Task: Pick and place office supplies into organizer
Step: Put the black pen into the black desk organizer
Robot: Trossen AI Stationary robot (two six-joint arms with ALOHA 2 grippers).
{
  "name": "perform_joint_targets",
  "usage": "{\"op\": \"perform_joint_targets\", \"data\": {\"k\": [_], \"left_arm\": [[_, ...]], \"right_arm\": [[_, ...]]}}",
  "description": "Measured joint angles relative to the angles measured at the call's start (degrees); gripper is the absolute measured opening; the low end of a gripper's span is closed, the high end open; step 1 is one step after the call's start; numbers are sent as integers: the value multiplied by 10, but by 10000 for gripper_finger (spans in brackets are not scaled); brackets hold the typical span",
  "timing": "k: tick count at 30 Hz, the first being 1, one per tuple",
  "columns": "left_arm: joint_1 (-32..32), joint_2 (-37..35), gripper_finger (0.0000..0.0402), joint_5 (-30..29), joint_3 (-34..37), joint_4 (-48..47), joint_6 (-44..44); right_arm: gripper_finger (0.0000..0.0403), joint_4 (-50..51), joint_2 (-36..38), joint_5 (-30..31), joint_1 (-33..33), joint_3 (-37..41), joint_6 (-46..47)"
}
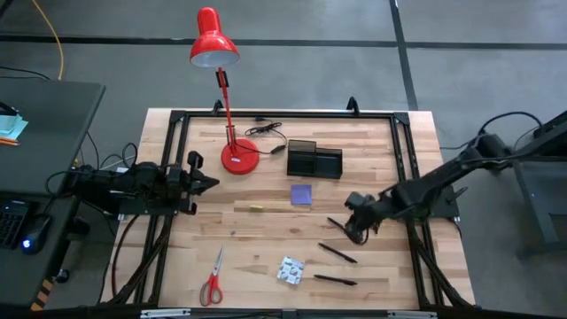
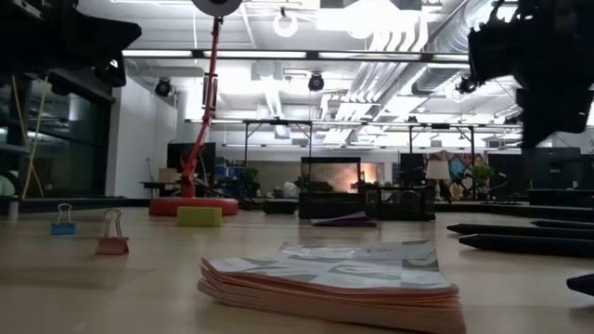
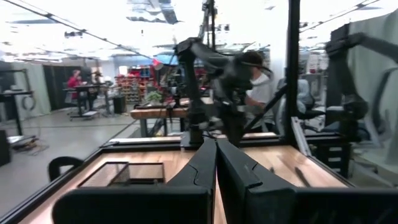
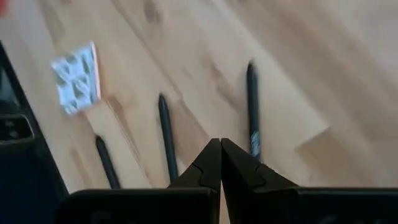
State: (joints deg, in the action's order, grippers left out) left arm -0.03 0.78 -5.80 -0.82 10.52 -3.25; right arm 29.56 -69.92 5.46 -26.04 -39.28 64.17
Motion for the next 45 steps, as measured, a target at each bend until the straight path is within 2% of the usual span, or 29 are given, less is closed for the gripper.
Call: {"op": "perform_joint_targets", "data": {"k": [4,13,18,24,28,45], "left_arm": [[0,0,1,-14,0,0,0],[0,0,1,-14,0,3,-23],[0,0,1,-14,0,3,-25],[0,0,1,-14,0,1,-25],[0,0,1,-14,0,0,-15],[0,0,1,-13,0,-13,-9]], "right_arm": [[0,19,-46,-31,-30,-20,14],[2,95,-125,-48,-60,-60,0],[33,95,-161,-71,-59,-60,3],[90,90,-171,-59,-59,-60,3],[114,96,-171,-44,-59,-60,0],[121,110,-171,-19,-58,-60,-17]]}}
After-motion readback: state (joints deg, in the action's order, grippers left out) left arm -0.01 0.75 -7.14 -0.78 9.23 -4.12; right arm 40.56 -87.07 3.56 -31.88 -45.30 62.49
